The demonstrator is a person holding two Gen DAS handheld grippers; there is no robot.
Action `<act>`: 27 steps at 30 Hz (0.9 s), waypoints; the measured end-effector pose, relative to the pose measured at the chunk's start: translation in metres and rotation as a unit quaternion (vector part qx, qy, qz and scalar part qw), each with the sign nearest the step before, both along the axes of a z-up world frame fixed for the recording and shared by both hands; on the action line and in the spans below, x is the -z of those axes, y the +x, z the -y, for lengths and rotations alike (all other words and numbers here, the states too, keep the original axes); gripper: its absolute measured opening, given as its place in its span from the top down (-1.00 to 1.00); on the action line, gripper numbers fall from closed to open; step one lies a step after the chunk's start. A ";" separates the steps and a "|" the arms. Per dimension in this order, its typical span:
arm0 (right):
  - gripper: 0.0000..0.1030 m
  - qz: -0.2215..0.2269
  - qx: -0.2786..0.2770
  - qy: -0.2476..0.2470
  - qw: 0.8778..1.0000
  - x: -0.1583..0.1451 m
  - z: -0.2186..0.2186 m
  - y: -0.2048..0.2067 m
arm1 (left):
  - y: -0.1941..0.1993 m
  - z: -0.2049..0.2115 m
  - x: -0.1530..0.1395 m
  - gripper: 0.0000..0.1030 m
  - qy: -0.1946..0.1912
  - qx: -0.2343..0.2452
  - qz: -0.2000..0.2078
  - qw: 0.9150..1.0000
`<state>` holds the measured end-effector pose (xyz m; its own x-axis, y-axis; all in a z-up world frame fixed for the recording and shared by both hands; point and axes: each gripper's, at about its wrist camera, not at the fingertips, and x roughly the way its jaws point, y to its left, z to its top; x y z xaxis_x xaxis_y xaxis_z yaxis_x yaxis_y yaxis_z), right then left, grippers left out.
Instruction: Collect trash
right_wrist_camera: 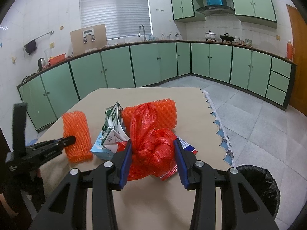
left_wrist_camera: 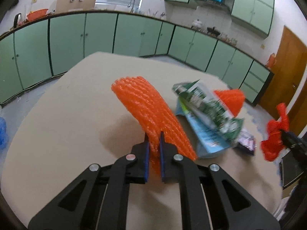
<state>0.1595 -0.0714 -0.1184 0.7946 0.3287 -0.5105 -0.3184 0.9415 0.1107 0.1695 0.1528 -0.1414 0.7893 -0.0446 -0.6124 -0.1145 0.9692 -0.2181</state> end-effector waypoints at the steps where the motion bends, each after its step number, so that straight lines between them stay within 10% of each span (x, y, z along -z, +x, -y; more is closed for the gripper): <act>1: 0.19 0.002 0.000 0.000 1.000 -0.001 0.000 0.000 | -0.002 0.002 -0.004 0.86 0.000 0.002 0.006 1.000; 27: 0.19 0.022 0.077 0.019 0.997 -0.025 0.084 -0.010 | 0.006 0.144 -0.059 0.87 0.017 0.160 0.077 0.984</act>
